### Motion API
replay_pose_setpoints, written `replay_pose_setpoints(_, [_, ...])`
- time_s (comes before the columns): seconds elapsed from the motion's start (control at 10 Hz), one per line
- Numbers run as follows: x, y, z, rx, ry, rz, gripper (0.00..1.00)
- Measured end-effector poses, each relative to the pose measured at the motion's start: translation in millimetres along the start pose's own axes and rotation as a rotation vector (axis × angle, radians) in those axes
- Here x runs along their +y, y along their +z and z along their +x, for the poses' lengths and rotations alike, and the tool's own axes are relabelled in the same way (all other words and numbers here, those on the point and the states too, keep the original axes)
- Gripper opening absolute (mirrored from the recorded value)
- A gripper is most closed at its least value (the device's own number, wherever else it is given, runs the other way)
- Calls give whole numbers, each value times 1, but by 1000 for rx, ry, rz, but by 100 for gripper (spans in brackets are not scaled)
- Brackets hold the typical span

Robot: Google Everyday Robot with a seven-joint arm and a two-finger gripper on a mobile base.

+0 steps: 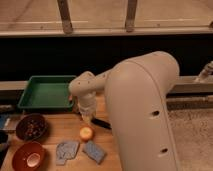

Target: Wipe table surface with brush

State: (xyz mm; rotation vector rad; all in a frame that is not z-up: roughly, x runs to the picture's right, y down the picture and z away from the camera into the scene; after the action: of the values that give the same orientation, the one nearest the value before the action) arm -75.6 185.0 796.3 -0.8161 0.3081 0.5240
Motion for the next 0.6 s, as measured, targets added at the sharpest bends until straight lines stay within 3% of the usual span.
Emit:
replay_pose_setpoints(0.3, [-10,-5,28,-4,74,22,0])
replay_pose_setpoints(0.6, [-50,-13,39,18,168,44,0])
